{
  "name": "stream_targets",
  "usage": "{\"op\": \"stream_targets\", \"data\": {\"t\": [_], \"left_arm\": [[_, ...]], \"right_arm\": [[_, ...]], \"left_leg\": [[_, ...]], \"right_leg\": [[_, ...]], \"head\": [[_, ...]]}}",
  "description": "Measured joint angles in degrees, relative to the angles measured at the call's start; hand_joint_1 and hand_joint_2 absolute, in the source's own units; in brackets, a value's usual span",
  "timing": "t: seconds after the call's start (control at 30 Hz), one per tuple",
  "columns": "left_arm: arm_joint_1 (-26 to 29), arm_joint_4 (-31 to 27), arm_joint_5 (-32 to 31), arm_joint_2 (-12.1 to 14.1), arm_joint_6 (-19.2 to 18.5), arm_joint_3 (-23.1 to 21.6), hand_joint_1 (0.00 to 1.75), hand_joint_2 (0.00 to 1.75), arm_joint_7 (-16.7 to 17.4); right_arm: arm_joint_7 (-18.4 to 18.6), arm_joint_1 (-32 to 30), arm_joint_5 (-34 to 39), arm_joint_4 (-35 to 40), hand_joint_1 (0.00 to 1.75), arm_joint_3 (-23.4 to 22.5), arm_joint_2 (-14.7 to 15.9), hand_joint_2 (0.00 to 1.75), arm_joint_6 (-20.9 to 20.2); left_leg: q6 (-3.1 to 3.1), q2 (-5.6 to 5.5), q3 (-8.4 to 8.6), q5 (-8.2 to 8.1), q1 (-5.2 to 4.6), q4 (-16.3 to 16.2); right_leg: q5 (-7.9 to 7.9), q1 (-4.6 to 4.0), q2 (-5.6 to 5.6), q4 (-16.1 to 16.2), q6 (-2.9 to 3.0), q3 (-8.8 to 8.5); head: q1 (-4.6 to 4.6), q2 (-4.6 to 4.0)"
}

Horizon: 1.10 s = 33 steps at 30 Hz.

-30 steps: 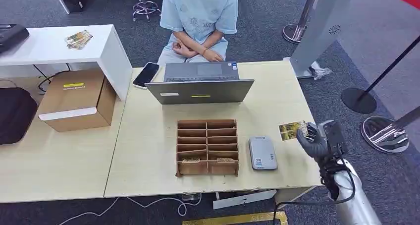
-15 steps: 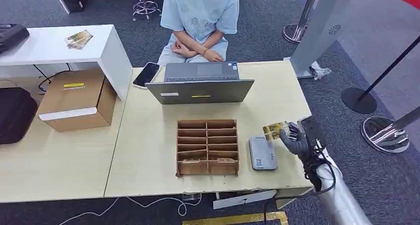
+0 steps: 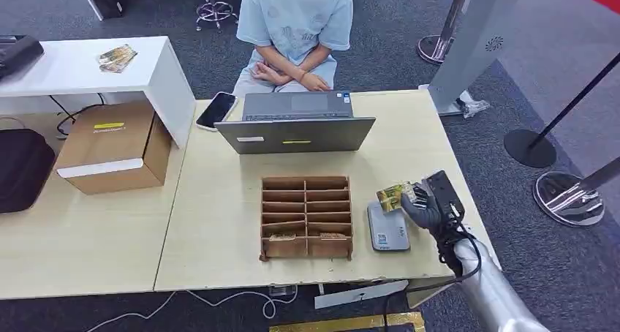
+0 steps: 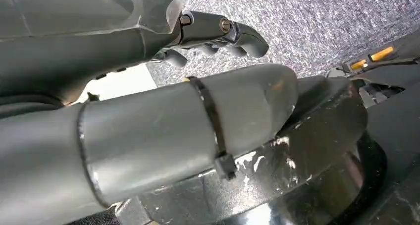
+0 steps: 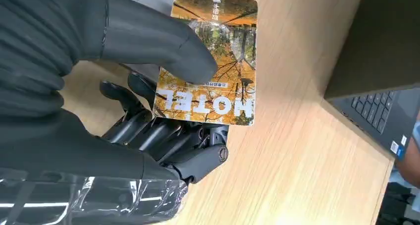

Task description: Pass the card to the sensor for recognition and then transmit it.

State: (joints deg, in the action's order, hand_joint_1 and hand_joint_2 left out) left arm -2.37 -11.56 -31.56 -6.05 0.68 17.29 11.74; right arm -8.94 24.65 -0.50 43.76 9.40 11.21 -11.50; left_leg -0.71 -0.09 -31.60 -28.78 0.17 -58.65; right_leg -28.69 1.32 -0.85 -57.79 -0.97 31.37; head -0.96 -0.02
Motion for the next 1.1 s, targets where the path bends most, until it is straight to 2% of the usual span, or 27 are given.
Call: {"op": "stream_targets", "data": {"t": [0.37, 1.1], "left_arm": [[0.0, 0.0, 0.0, 0.0, 0.2, 0.7, 0.00, 0.00, 0.3], [0.0, 0.0, -0.4, 0.1, 0.2, 1.6, 0.00, 0.00, 1.0]], "right_arm": [[-0.5, 1.5, 0.5, -2.4, 1.75, 1.5, 0.0, 1.75, 0.0], [-1.0, 1.8, 3.5, -3.2, 1.75, 1.6, 1.2, 1.75, 0.7]], "left_leg": [[0.00, 0.00, 0.01, 0.00, 0.00, 0.0], [0.00, 0.02, 0.02, 0.00, 0.00, 0.0]], "right_leg": [[0.00, 0.00, 0.00, 0.0, 0.00, 0.00], [0.00, 0.00, 0.02, 0.0, 0.00, 0.01]], "head": [[0.00, 0.00], [0.00, 0.00]]}}
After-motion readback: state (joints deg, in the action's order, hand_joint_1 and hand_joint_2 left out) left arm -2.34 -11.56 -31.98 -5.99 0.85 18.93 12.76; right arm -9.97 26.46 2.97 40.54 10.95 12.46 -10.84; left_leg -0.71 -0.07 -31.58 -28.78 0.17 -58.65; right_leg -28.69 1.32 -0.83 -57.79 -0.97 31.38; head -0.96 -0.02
